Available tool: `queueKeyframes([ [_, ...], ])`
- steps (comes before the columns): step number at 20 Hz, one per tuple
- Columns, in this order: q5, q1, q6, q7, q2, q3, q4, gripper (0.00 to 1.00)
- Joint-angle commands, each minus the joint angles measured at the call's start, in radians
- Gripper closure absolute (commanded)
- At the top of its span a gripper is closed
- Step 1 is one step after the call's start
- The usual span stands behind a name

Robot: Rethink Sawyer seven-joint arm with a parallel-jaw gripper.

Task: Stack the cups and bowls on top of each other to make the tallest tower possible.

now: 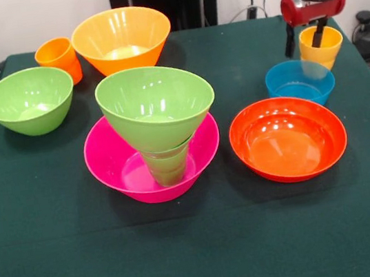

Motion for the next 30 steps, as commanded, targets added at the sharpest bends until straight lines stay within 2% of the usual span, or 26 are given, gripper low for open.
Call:
queueKeyframes([
  [1, -0.039, -0.021, -0.029, -0.042, 0.039, 0.088, -0.077, 0.00],
  [8, -0.050, -0.018, -0.045, -0.038, 0.052, 0.082, -0.079, 0.00],
  [12, -0.040, -0.021, -0.016, -0.043, 0.051, 0.085, -0.076, 0.00],
  [13, -0.037, -0.019, -0.008, -0.042, 0.049, 0.084, -0.075, 1.00],
  [18, -0.024, -0.017, 0.034, -0.047, 0.047, 0.084, -0.076, 1.00],
  [23, -0.034, 0.005, 0.019, -0.024, 0.036, 0.064, -0.077, 1.00],
  [25, -0.035, 0.004, -0.005, -0.015, 0.030, 0.064, -0.068, 1.00],
  [30, -0.004, -0.017, 0.042, -0.027, 0.014, 0.083, -0.057, 1.00],
])
